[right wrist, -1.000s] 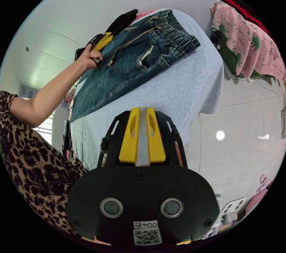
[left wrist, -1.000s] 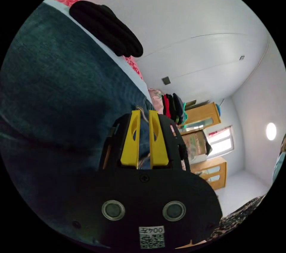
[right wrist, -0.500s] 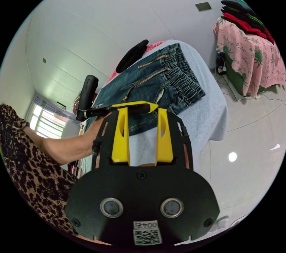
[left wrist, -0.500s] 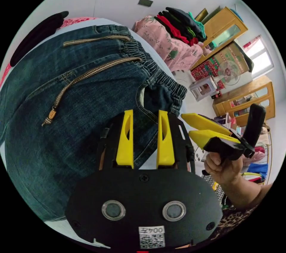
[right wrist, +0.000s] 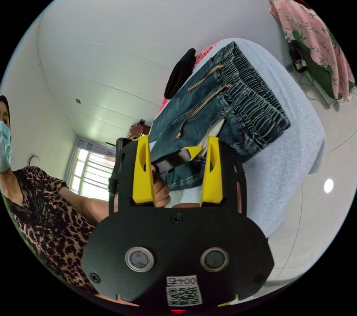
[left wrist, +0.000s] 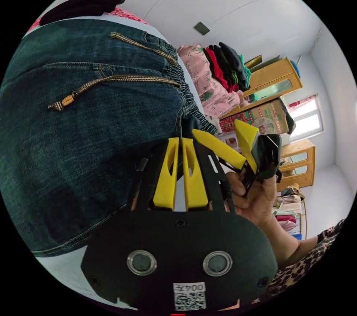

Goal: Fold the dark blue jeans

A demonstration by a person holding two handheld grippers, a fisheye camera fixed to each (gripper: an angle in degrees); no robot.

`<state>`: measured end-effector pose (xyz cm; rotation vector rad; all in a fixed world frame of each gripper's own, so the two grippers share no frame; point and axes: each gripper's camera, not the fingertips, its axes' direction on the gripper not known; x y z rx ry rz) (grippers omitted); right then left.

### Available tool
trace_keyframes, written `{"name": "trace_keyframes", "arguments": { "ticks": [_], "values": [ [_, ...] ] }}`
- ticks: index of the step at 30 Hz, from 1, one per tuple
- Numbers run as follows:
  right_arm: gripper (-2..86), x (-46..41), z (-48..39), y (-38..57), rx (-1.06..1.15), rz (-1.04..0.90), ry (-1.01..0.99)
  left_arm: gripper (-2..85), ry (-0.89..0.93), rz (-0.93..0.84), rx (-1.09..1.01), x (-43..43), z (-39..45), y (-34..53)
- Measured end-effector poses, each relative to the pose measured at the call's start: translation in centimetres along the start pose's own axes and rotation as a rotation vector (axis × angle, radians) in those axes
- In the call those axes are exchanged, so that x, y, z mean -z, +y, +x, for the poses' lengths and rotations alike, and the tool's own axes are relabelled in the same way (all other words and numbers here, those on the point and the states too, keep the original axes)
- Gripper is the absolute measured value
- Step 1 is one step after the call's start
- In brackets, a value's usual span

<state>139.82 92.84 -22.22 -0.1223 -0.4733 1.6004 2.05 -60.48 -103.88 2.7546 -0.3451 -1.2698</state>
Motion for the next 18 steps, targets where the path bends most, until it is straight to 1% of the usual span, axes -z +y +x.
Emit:
{"name": "trace_keyframes", "arguments": {
  "ticks": [6, 11, 14, 16, 18],
  "values": [
    [23.4, -2.2, 1.9, -2.0, -0.022, -0.104, -0.019, 1.1, 0.032, 0.009, -0.016, -0.5, -1.1, 0.2],
    [23.9, -4.2, 3.2, -3.7, 0.003, -0.16, -0.112, 0.8, 0.047, -0.005, -0.035, -1.5, -1.9, 0.6],
    [24.2, -6.9, 4.1, -5.1, 0.032, -0.238, -0.12, 0.6, 0.055, -0.011, -0.044, -2.0, -2.2, 0.5],
    [25.6, -9.5, 5.0, -5.8, 0.012, -0.329, -0.197, 0.6, 0.054, -0.02, -0.042, -2.4, -2.5, 0.5],
    [25.7, -10.1, 4.9, -6.2, 0.033, -0.334, -0.209, 0.6, 0.068, -0.008, -0.043, -2.6, -3.1, 0.6]
  ]
}}
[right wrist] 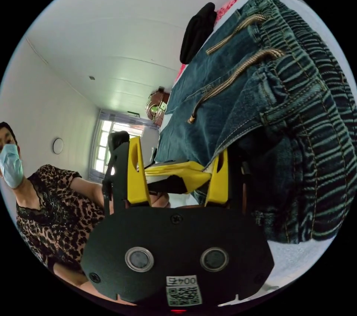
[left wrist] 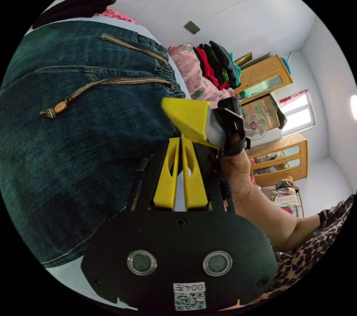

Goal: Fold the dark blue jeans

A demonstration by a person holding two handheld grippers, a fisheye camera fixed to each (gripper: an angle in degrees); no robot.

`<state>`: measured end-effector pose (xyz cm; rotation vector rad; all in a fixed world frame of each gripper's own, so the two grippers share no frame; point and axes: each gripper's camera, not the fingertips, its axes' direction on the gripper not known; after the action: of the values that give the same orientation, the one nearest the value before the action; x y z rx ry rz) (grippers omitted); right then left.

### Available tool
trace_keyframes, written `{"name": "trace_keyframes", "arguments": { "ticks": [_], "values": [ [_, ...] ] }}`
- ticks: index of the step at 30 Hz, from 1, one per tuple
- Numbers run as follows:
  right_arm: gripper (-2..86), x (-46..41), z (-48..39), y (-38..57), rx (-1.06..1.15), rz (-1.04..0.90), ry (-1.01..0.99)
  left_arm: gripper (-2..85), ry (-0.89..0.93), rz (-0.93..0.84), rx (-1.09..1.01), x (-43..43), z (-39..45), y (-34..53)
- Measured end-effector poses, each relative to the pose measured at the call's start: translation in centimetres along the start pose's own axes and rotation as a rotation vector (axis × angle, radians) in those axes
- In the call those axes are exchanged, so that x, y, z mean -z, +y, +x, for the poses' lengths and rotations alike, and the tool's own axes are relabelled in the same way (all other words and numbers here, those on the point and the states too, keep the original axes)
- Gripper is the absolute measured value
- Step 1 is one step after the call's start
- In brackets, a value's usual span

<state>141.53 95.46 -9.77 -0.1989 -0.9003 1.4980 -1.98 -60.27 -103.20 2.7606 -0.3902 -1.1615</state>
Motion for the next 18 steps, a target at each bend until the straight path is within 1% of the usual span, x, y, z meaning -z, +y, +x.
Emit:
{"name": "trace_keyframes", "arguments": {
  "ticks": [2, 5, 8, 11, 14, 16, 18],
  "values": [
    [25.1, -1.0, 0.8, -0.5, 0.004, -0.036, -0.004, 0.5, 0.006, -0.02, 0.007, -0.6, -0.7, 0.1],
    [24.7, -1.4, 1.9, -1.1, -0.014, -0.028, -0.044, 0.7, 0.037, -0.015, 0.013, -1.5, -1.3, 0.4],
    [24.1, -0.7, 1.6, -0.6, -0.014, 0.04, 0.011, 0.8, 0.033, -0.018, 0.005, -2.4, -1.3, 0.4],
    [22.1, 1.4, 0.4, 1.6, -0.008, 0.16, 0.109, 0.9, 0.024, -0.028, 0.015, -3.4, -1.8, 0.5],
    [19.2, 3.8, -0.7, 4.0, -0.039, 0.318, 0.277, 1.0, 0.032, -0.037, 0.032, -4.5, -2.4, 0.6],
    [17.1, 5.1, -0.2, 4.8, -0.127, 0.454, 0.404, 1.0, 0.027, -0.04, 0.031, -5.1, -2.5, 0.7],
    [16.8, 4.8, 1.2, 4.1, -0.213, 0.495, 0.447, 1.1, 0.024, -0.043, 0.033, -5.7, -2.7, 0.8]
  ]
}}
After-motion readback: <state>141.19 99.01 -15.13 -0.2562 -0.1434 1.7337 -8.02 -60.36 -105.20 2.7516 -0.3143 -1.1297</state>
